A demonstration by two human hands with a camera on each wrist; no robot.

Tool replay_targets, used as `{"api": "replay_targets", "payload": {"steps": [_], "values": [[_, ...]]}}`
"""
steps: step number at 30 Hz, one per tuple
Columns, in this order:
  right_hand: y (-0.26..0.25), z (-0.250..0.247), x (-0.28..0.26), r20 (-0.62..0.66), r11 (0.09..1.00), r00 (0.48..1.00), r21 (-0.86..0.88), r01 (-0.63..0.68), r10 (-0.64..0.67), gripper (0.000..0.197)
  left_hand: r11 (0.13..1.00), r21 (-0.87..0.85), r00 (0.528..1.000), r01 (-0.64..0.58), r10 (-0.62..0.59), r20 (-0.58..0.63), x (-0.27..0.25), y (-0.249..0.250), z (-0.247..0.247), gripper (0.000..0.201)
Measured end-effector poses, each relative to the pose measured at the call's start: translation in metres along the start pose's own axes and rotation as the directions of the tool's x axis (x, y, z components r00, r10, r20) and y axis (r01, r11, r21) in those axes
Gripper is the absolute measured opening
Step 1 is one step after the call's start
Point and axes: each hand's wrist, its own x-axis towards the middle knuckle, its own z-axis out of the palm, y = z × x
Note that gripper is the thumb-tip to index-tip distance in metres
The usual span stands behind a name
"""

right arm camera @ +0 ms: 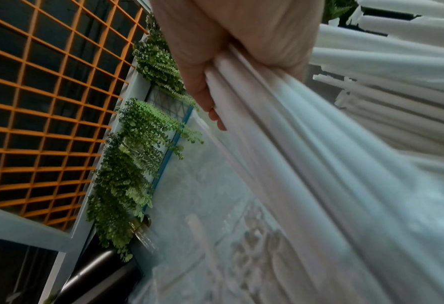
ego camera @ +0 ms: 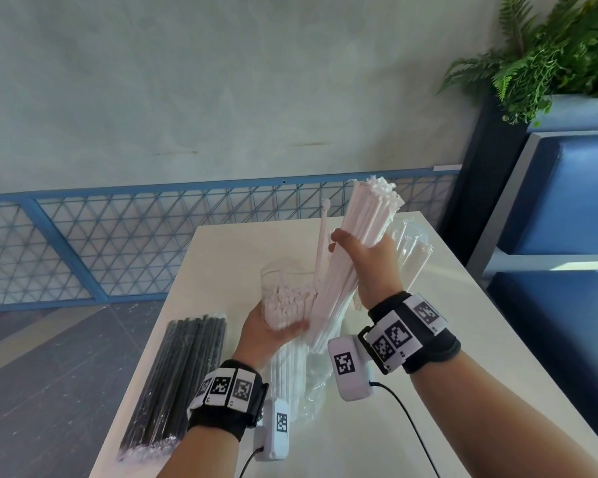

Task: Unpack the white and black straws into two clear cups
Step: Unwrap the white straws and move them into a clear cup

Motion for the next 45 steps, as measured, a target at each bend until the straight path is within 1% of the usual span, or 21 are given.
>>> {"api": "replay_targets", "payload": {"steps": [3,7,10,11,14,15,17,19,21,23,25,28,30,33,36,39,42,45], "values": [[-0.005,-0.007,0.003,-0.042,0.998,0.999,0.051,0.023,-0.021,0.020,1.000,0.011,1.000,-0.014,0.014,0.011,-0.001,0.000,0.001,0.053],[-0.012,-0.016,0.010,-0.086,0.995,0.996,0.094,0.044,-0.036,0.009,0.999,0.021,1.000,-0.030,0.030,0.004,-0.002,-0.003,-0.001,0.049],[-0.018,-0.019,0.012,-0.049,0.992,0.998,0.110,0.055,-0.050,0.004,0.999,0.035,1.000,-0.024,0.024,0.010,-0.002,-0.004,-0.002,0.046],[-0.020,-0.018,0.012,-0.030,0.992,0.998,0.113,0.055,-0.052,0.006,0.999,0.039,1.000,-0.021,0.021,0.014,-0.003,-0.004,-0.001,0.048],[-0.021,-0.017,0.011,0.079,0.994,0.996,0.099,0.035,-0.042,0.006,0.998,0.054,0.999,-0.023,0.022,0.025,-0.005,-0.003,0.001,0.055],[-0.021,-0.018,0.010,0.117,0.996,0.992,0.081,0.033,-0.043,0.005,0.998,0.059,1.000,-0.023,0.022,0.020,-0.005,-0.003,0.002,0.055],[-0.020,-0.017,0.008,0.160,0.997,0.986,0.068,0.032,-0.042,0.005,0.997,0.070,1.000,-0.012,0.011,0.004,-0.004,-0.004,0.003,0.049],[-0.022,-0.017,0.008,0.160,0.996,0.985,0.071,0.059,-0.069,0.005,0.997,0.071,1.000,0.004,-0.003,-0.005,-0.005,-0.003,0.004,0.043],[-0.028,-0.018,0.009,0.114,0.990,0.987,0.100,0.102,-0.113,0.007,0.998,0.070,1.000,-0.001,0.002,-0.007,-0.005,-0.003,0.002,0.045],[-0.034,-0.020,0.012,0.083,0.984,0.987,0.124,0.129,-0.139,0.005,0.999,0.051,1.000,-0.003,0.004,-0.026,-0.005,-0.002,0.001,0.044],[-0.038,-0.020,0.014,0.106,0.985,0.983,0.107,0.139,-0.150,0.005,1.000,0.022,0.998,-0.001,0.002,-0.056,-0.005,-0.002,0.001,0.038],[-0.033,-0.017,0.009,0.184,0.992,0.975,0.026,0.121,-0.124,0.006,1.000,0.030,0.998,-0.009,0.011,-0.061,-0.006,-0.002,0.003,0.036],[-0.025,-0.014,0.003,0.206,0.996,0.975,-0.022,0.090,-0.083,0.018,1.000,0.030,0.997,-0.003,0.005,-0.071,-0.005,-0.003,0.002,0.035],[-0.016,-0.011,-0.002,0.186,0.999,0.982,-0.028,0.046,-0.040,0.027,1.000,0.014,0.997,0.004,-0.002,-0.082,-0.005,-0.004,0.001,0.035],[-0.015,-0.008,-0.004,0.184,0.997,0.982,-0.053,0.056,-0.046,0.029,1.000,0.000,0.998,0.005,-0.005,-0.065,-0.007,-0.002,0.001,0.038],[-0.015,-0.008,-0.005,0.174,0.993,0.982,-0.077,0.094,-0.079,0.028,1.000,-0.018,0.997,0.005,-0.006,-0.078,-0.007,0.000,0.001,0.037],[-0.021,-0.016,-0.001,0.100,0.989,0.985,-0.035,0.141,-0.137,0.028,0.999,-0.032,0.996,-0.006,0.003,-0.086,-0.007,0.001,0.002,0.035],[-0.035,-0.028,0.008,0.017,0.972,0.972,-0.028,0.233,-0.233,0.029,0.997,-0.076,0.996,-0.015,0.008,-0.092,-0.006,0.000,0.003,0.039]]}}
